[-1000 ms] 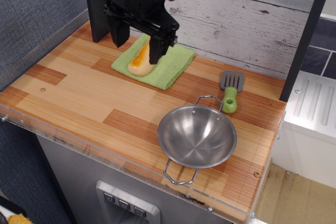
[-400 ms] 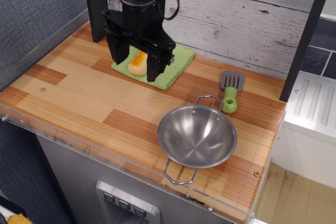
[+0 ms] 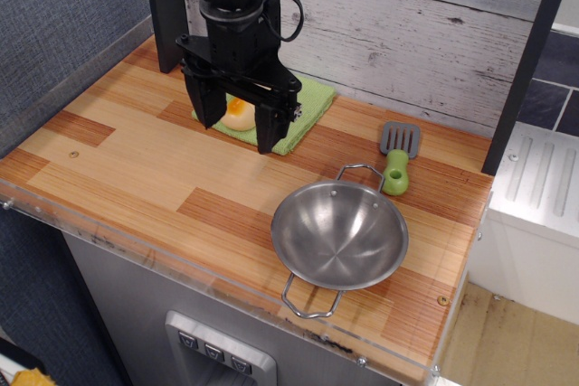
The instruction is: Put the bread on the green rag.
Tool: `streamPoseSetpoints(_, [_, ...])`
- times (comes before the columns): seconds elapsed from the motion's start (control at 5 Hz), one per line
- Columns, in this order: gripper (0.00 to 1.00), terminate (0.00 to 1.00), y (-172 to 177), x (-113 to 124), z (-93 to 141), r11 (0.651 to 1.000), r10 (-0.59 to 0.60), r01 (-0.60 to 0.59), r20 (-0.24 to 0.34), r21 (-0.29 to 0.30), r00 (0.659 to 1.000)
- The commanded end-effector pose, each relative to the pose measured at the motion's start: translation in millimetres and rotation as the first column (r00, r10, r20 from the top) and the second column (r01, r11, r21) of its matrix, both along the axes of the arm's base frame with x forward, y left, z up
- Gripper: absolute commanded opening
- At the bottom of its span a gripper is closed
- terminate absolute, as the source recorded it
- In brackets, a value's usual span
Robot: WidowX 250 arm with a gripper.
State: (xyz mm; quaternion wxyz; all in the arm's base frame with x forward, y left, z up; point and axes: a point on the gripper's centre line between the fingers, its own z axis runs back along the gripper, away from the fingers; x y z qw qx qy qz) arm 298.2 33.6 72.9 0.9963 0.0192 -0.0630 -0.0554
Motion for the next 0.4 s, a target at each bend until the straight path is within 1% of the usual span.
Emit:
streamPoseSetpoints(0.0, [1.0,0.0,8.3,-6.6,2.4,0.999,-0.038,0.038,-0.002,0.008,0.999])
streamPoseSetpoints(0.2, [1.0,1.0,8.3,-6.6,2.4,0.999,-0.038,0.038,-0.002,0.008,0.999])
